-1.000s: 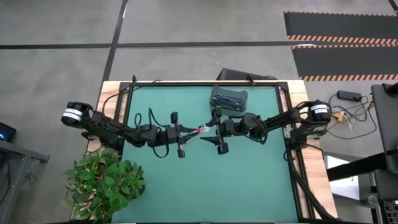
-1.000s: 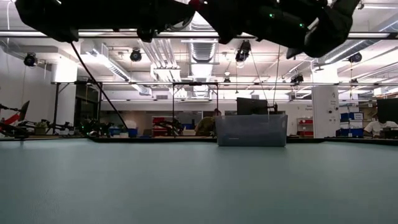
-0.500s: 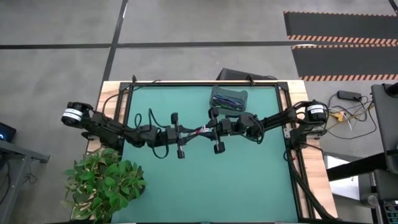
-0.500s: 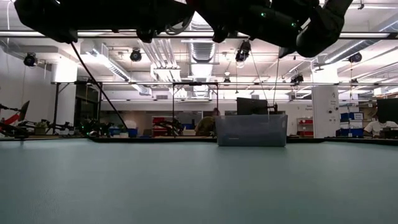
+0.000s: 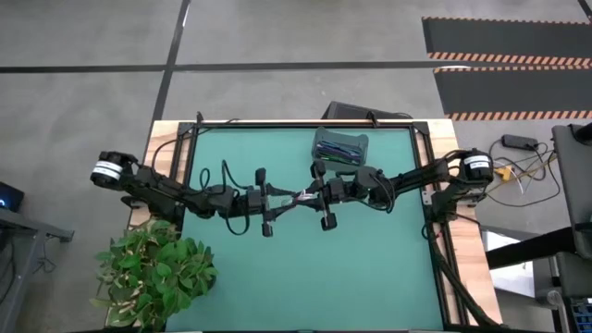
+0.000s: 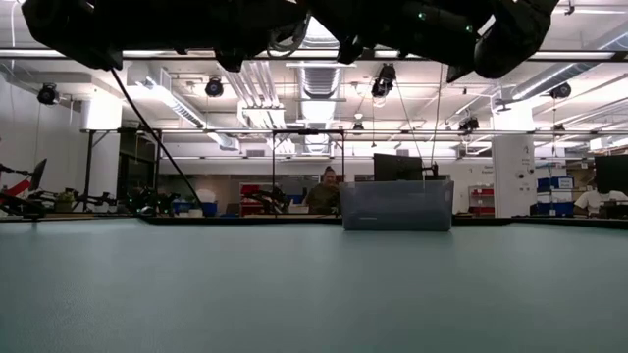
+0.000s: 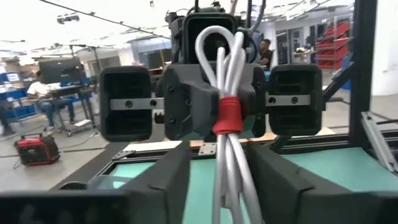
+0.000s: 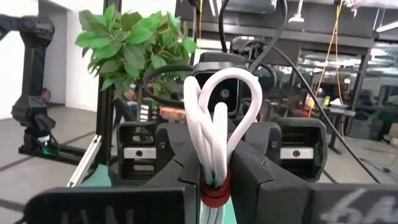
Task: Pick and place USB-C Cables
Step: Put the white cable into the black bin
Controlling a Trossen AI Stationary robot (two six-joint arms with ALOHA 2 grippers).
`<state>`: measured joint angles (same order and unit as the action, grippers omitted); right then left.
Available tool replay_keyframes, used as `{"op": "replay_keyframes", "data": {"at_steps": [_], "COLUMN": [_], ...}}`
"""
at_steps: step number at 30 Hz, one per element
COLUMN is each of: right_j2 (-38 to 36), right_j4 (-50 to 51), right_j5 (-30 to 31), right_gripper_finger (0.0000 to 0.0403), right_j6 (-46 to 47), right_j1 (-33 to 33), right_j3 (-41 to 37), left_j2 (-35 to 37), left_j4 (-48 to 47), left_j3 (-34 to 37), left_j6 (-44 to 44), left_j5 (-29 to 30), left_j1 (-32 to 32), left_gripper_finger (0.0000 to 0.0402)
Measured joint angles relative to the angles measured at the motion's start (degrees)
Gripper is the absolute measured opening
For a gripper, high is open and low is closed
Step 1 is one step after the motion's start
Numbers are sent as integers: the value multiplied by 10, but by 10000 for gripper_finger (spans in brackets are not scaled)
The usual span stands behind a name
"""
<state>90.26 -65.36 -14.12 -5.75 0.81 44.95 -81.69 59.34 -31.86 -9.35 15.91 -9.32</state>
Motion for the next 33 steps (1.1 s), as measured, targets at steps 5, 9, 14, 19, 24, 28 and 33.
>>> {"op": "replay_keyframes", "data": {"at_steps": [5,9,14,19,24,28,33], "right_j2": [-39,-69,-83,-74,-52,-46,-39], "right_j4": [146,369,678,873,1029,1062,1092], "right_j5": [4,8,103,163,178,186,182], "right_gripper_finger": [36,36,36,36,36,36,36], "right_j6": [-10,-35,-97,-122,-114,-89,-86], "right_j1": [1,1,1,8,49,86,138], "right_j3": [25,86,198,315,417,451,457], "left_j2": [14,48,87,114,126,125,127], "left_j4": [-72,-171,-232,-265,-275,-277,-297], "left_j3": [0,0,1,2,3,3,3], "left_j6": [0,25,45,61,58,57,60], "left_j5": [55,59,61,61,95,149,151], "left_j1": [0,0,0,0,0,1,0], "left_gripper_finger": [203,231,239,240,240,240,240]}}
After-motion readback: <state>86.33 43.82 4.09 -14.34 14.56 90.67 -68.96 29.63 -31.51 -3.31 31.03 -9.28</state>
